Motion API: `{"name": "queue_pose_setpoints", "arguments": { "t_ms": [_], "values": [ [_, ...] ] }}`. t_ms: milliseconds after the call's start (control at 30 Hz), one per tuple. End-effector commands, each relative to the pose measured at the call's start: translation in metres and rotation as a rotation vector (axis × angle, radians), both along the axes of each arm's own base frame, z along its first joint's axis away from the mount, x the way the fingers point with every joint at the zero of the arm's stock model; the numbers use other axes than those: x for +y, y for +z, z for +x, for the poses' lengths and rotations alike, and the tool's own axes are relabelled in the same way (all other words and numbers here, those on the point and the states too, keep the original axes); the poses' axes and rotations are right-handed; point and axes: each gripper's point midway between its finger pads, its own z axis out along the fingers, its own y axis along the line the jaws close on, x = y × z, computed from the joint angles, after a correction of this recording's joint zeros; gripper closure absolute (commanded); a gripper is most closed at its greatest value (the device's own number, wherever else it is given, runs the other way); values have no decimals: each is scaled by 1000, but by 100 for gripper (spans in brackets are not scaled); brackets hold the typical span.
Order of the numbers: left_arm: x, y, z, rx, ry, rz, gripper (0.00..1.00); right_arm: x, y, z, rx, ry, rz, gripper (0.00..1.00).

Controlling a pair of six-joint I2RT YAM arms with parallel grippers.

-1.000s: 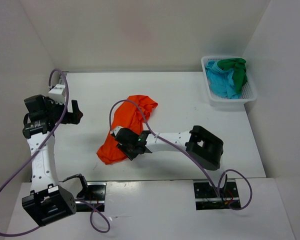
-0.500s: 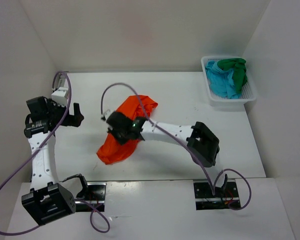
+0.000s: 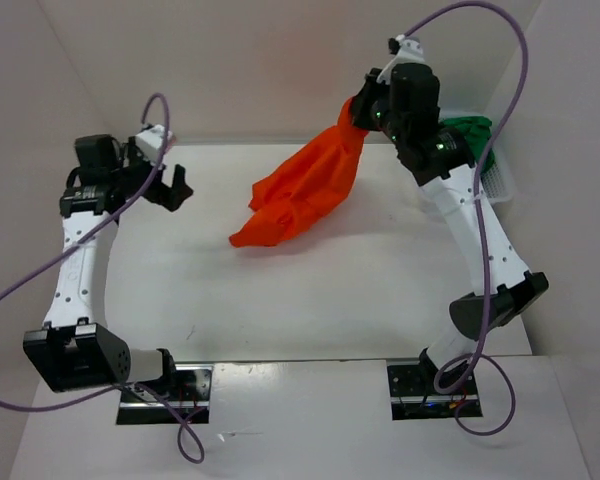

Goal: Fold and stack the t-shirts
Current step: Move the tshirt to the center of the board, then flatten out the tshirt

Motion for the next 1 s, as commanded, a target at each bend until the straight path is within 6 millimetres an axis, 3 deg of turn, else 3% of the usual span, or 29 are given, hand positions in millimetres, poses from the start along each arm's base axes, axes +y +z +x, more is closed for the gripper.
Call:
{"name": "queue_pose_setpoints", "arguments": {
  "t_ms": [0, 33, 67, 100, 133, 200, 233, 267, 333, 467, 500, 567, 600, 667, 733, 800, 833, 867, 967],
  "values": [
    [-50, -30, 2, 61, -205, 79, 0, 25, -82, -7, 223, 49, -66, 100],
    [-77, -42, -1, 73, -284, 121, 0, 22, -80, -13, 224, 46, -55, 100],
    [-83, -56, -1, 97, -288, 177, 0, 18, -99, -12, 262, 36, -72, 100],
    [-93, -83, -3, 151, -317, 211, 0, 18, -101, -17, 273, 41, -62, 100],
    [-116, -96, -9, 163, -374, 252, 0, 14, -104, -16, 273, 32, -61, 100],
    [-125, -131, -5, 195, -365, 337, 0, 12, -116, -19, 302, 43, -51, 100],
    [-139, -140, -7, 191, -392, 365, 0, 5, -120, -20, 315, 26, -45, 100],
    [-138, -156, -1, 214, -364, 402, 0, 0, -118, -21, 305, 17, -40, 100],
    [-144, -168, 19, 209, -317, 390, 0, -7, -128, -23, 328, 4, -47, 100],
    [-158, -163, 71, 141, -225, 347, 0, -13, -133, -31, 313, 28, -34, 100],
    [-163, -176, 79, 163, -241, 342, 0, -13, -143, -33, 336, 27, -43, 100],
    [-179, -164, 101, 118, -265, 308, 0, -14, -144, -33, 333, 31, -54, 100],
    [-181, -186, 108, 158, -271, 316, 0, -16, -151, -32, 352, 14, -67, 100],
    [-190, -201, 116, 172, -289, 328, 0, -26, -152, -21, 355, -5, -83, 100],
    [-197, -219, 114, 222, -340, 317, 0, -29, -154, -13, 362, -9, -77, 100],
    [-215, -227, 93, 263, -445, 261, 0, -38, -141, -5, 334, -16, -64, 100],
    [-216, -226, 86, 273, -462, 247, 0, -40, -145, 2, 344, -25, -66, 100],
    [-218, -224, 82, 275, -476, 234, 0, -39, -136, 6, 321, -21, -69, 100],
    [-217, -242, 59, 353, -511, 214, 5, -39, -136, 17, 324, -22, -98, 100]
  ]
}}
